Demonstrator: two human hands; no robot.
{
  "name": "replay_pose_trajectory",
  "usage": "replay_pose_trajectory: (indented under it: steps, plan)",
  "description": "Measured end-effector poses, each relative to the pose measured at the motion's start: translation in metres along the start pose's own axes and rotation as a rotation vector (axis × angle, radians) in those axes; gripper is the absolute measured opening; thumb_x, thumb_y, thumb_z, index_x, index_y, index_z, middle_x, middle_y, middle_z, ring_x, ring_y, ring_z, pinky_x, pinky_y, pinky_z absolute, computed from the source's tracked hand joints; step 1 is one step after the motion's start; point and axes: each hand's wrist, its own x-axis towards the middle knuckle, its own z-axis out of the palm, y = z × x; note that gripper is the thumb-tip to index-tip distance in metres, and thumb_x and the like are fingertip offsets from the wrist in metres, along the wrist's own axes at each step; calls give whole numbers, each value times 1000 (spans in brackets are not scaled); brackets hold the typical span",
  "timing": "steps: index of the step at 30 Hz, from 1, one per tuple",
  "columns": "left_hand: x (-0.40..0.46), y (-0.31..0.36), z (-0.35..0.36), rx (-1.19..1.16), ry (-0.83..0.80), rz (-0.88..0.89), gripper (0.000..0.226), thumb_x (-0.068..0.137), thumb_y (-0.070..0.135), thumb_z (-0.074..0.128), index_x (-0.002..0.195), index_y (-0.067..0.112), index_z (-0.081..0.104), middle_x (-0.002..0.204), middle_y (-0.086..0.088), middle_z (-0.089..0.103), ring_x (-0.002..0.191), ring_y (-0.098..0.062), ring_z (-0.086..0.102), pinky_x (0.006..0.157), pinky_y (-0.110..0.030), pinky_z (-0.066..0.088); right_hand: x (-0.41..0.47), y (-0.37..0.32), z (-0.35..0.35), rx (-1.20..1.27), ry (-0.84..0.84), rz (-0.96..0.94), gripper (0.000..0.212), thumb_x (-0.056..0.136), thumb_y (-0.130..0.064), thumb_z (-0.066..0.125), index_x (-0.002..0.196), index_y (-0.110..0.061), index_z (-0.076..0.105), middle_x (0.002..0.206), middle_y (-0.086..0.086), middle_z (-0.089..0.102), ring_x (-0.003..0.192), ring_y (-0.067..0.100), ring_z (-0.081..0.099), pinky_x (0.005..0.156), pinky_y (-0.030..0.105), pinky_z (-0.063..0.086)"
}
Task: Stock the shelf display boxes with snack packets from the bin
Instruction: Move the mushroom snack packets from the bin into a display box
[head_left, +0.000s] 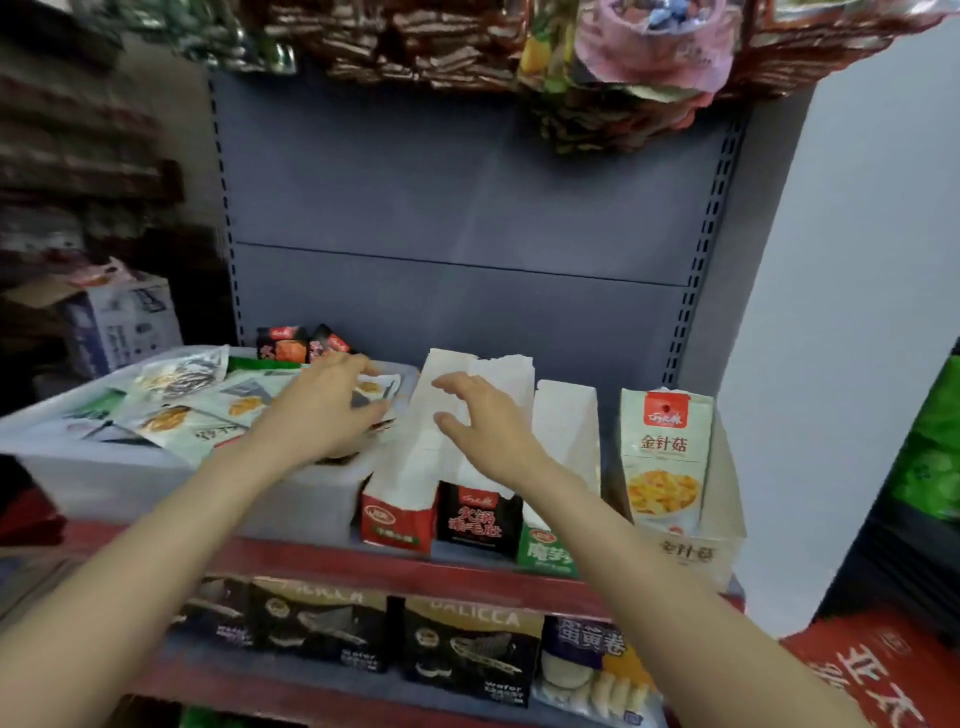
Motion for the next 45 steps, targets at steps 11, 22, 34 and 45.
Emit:
replay_pose_trajectory:
  steps: [11, 22, 34, 45]
  plan:
    - [-17, -68, -9, 89, -274, 38, 42, 89, 47, 56, 119, 19, 60, 113, 0, 65, 103, -23, 59, 83, -33, 46, 50, -39, 40, -57, -330, 17, 48, 91, -8, 50, 137, -20, 48, 138, 8, 51, 121, 27, 48, 97, 30, 39]
    - [-20, -64, -34, -529, 243, -47, 15, 94, 32, 54, 94, 19, 61, 85, 7, 67, 78, -5, 62, 68, -24, 47, 53, -44, 38, 550, 188, 8, 11, 91, -4, 56, 90, -6, 66, 90, -1, 68, 89, 12, 64, 83, 25, 49]
    - [1, 21, -1, -729, 59, 53, 49, 86, 10, 64, 118, 40, 42, 83, -2, 66, 79, -16, 64, 69, -32, 53, 1, -11, -42, 743, 514, 144, 16, 96, -8, 48, 108, -14, 58, 91, -10, 69, 81, 3, 68, 60, 21, 56]
    - [16, 166, 66, -818, -148, 146, 82, 86, 5, 63, 140, 47, 19, 91, -2, 61, 78, -15, 65, 65, -37, 59, -77, 79, -119, 476, 604, 233, 65, 85, 7, 56, 138, -25, 36, 122, -3, 53, 103, 9, 60, 71, 23, 56]
